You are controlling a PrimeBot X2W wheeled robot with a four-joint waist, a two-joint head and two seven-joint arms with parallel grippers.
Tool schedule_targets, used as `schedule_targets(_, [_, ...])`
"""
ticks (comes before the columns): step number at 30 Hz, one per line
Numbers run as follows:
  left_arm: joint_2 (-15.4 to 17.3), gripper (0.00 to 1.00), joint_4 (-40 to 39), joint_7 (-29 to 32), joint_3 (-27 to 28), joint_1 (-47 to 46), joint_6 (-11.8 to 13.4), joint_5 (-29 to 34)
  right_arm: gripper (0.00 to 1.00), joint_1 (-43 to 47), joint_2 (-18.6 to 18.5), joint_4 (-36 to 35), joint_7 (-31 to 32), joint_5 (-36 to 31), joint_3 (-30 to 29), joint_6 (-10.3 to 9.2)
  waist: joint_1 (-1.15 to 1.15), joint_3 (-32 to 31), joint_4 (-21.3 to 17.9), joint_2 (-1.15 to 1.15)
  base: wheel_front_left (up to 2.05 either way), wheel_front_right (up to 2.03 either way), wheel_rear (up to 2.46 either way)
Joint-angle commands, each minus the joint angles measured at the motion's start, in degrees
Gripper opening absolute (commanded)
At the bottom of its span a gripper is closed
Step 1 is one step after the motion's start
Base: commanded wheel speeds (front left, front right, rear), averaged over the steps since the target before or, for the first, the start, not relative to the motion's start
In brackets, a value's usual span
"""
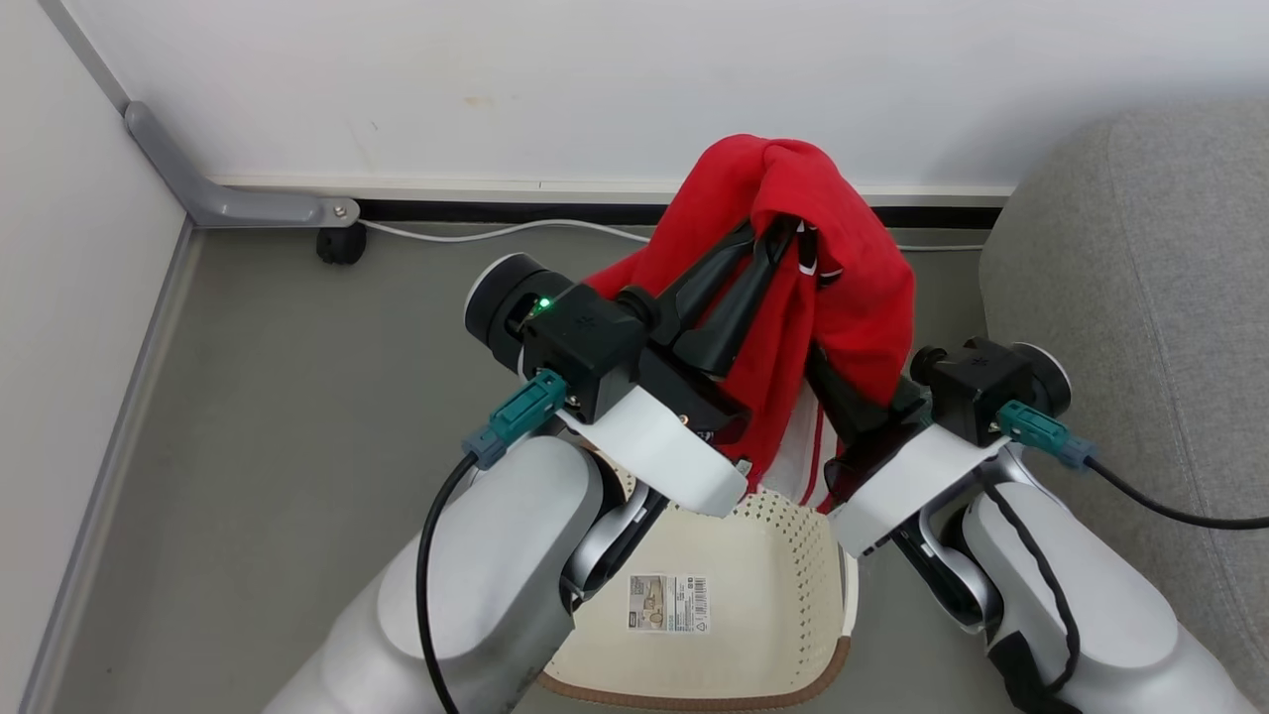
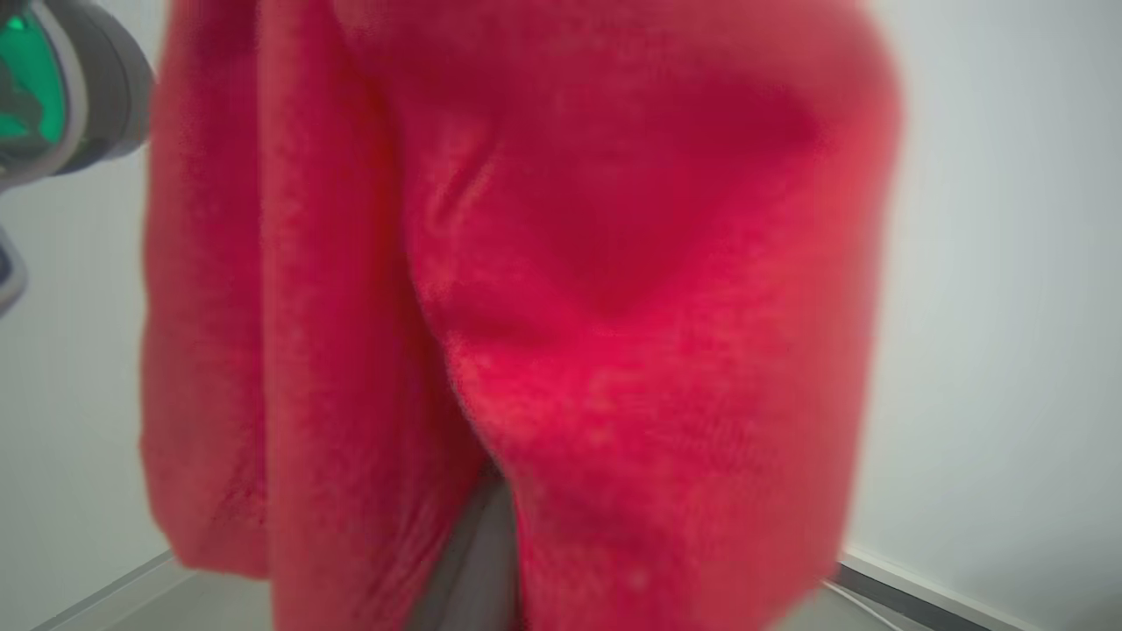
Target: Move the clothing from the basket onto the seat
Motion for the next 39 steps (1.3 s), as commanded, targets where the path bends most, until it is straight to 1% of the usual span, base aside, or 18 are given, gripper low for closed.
schedule_targets(1, [0.5, 0.0, -1.37, -0.34, 1.75, -2.57, 0.59, -0.27, 0.0, -0.78, 0.71, -1.51, -0.34, 0.45, -0.05, 0.16, 0.0, 0.15, -0.17, 0.0, 0.0, 0.0, 0.0])
schedule_targets(3, [0.5, 0.0, -0.96, -0.34, 1.8, -2.39, 0.69, -0.27, 0.0, -0.57, 0.69, -2.22, -0.34, 0.62, -0.7, 0.16, 0.0, 0.28, -0.46, 0.0, 0.0, 0.0, 0.0])
schedule_targets(4, [0.5, 0.18, -0.76, -0.34, 1.87, -2.27, 0.68, -0.28, 0.0, -0.4, 0.64, -2.62, -0.34, 0.72, -1.07, 0.16, 0.0, 0.34, -0.62, 0.0, 0.0, 0.0, 0.0])
schedule_targets(5, [0.5, 0.4, -0.54, -0.34, 1.95, -2.14, 0.63, -0.3, 0.0, -0.22, 0.57, -3.04, -0.34, 0.79, -1.54, 0.16, 0.0, 0.38, -0.81, 0.0, 0.0, 0.0, 0.0])
schedule_targets(6, [0.5, 0.95, -0.33, -0.34, 2.15, -1.93, 0.62, -0.46, 0.0, -0.01, 0.5, -3.42, -0.34, 0.88, -1.97, 0.16, 0.0, 0.4, -1.0, 0.0, 0.0, 0.0, 0.0])
schedule_targets(7, [0.5, 1.0, -0.1, -0.34, 2.34, -1.78, 0.6, -0.43, 0.0, 0.21, 0.4, -3.82, -0.34, 0.95, -2.36, 0.16, 0.0, 0.41, -1.2, 0.0, 0.0, 0.0, 0.0])
schedule_targets(15, [0.5, 1.0, 1.83, -0.35, 3.94, -0.06, -0.07, 0.17, 0.0, 2.16, -0.68, -6.38, -0.34, 1.64, -6.23, 0.16, 0.0, 0.38, -2.89, 0.0, 0.0, 0.0, 0.0])
schedule_targets(22, [0.5, 1.0, 4.07, -0.35, 4.86, 2.05, -1.64, 0.28, 0.0, 4.22, -1.97, -8.26, -0.34, 1.98, -11.69, 0.16, 0.0, -0.05, -5.35, 0.0, 0.0, 0.0, 0.0])
schedule_targets(32, [0.5, 1.0, 7.02, -0.35, 5.49, 5.39, -4.23, 1.88, 0.0, 6.46, -2.85, -9.98, -0.34, 1.86, -20.05, 0.16, 0.0, -1.09, -11.11, 0.0, 0.0, 0.0, 0.0])
schedule_targets(39, [0.5, 1.0, 9.81, -0.35, 5.19, 7.36, -5.65, 3.92, 0.0, 7.53, -3.0, -11.38, -0.34, 1.35, -24.49, 0.16, 0.0, -1.72, -15.65, 0.0, 0.0, 0.0, 0.0])
